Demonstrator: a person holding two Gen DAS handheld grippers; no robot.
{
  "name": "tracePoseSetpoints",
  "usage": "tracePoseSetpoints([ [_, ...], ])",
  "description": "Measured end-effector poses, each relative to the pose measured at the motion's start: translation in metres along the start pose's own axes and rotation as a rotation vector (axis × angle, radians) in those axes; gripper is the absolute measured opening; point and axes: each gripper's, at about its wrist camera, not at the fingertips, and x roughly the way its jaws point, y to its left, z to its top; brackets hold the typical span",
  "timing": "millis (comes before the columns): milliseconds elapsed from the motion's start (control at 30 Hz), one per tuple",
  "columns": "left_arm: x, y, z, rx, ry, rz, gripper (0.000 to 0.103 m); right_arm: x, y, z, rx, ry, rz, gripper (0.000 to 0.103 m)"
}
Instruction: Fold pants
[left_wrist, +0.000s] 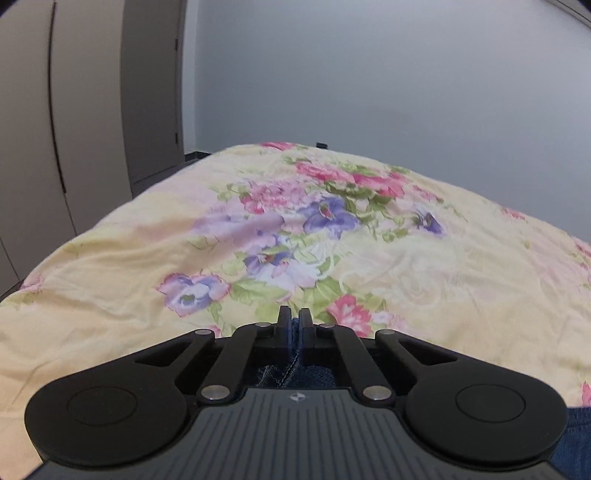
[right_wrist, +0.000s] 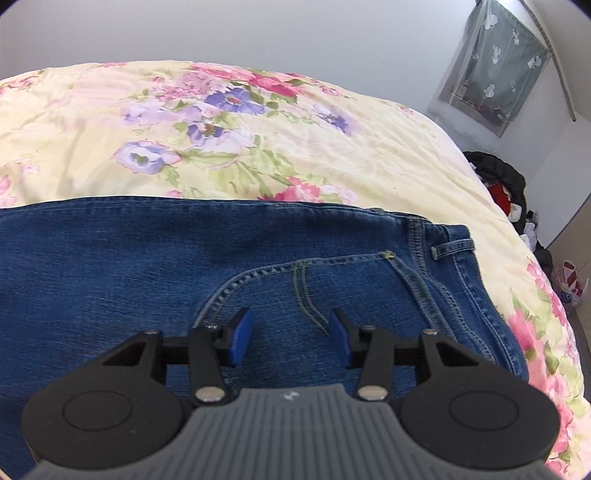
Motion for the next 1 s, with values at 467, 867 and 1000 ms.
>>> tracePoseSetpoints([
  [467,0.016,0.007,-0.022,0.003,0.093,0.068,0.036,-0.001,-0.029,-0.004,0.074,-0.018,0.002,0.045],
  [867,-0.051,-0.018,-0.057,0.015,0.09,-0.008,0.041,-0.029,-0.166,-0.043,0.405,-0.029,-0.082,0.045],
  [1000,-0.062,-0.038,-0.078,0.029,0.126,-0.028,0.041,-0.026,-0.216,-0.073,0.618,-0.01,0.002,0.046],
])
